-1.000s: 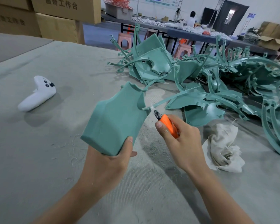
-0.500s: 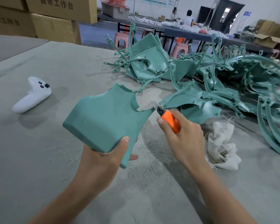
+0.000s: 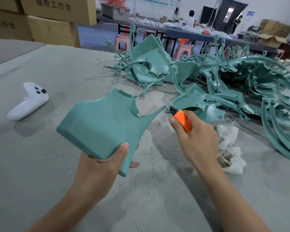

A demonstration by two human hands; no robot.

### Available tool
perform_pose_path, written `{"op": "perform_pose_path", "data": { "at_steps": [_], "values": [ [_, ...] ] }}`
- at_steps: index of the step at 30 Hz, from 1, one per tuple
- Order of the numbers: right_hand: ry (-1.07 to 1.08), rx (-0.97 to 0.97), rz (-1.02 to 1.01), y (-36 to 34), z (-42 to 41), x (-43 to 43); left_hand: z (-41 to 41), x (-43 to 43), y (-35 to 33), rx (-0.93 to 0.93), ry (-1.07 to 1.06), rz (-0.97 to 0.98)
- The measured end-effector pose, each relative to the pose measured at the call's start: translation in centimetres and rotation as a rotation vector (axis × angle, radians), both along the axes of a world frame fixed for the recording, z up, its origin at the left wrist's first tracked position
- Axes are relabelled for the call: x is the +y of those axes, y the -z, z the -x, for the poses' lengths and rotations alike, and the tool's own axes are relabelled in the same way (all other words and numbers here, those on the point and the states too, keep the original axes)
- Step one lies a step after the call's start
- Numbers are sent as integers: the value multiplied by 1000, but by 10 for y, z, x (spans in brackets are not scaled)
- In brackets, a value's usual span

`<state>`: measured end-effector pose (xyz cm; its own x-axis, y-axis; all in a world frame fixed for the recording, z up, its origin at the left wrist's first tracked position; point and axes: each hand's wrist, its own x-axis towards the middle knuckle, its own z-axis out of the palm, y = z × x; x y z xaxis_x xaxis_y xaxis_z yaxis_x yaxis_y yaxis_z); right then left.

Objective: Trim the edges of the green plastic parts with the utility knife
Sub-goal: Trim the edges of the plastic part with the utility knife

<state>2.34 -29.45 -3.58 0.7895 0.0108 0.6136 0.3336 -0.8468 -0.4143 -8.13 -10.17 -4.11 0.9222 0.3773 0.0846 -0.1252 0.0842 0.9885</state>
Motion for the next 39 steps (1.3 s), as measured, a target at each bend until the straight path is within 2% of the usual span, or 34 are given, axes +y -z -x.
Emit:
{"op": "perform_pose_path", "data": {
  "at_steps": [15, 30, 36, 39],
  "values": [
    [153, 5, 30, -2, -16, -22, -6, 3, 0, 7, 27, 27],
    [185, -76, 16, -6, -9, -18, -8, 1, -8, 33, -54, 126],
    [-20, -19, -31, -3, -2, -9, -9, 6, -9, 34, -78, 115],
    [-286, 99, -238, -3, 5, 0, -6, 3, -10, 28, -84, 34]
  ]
}}
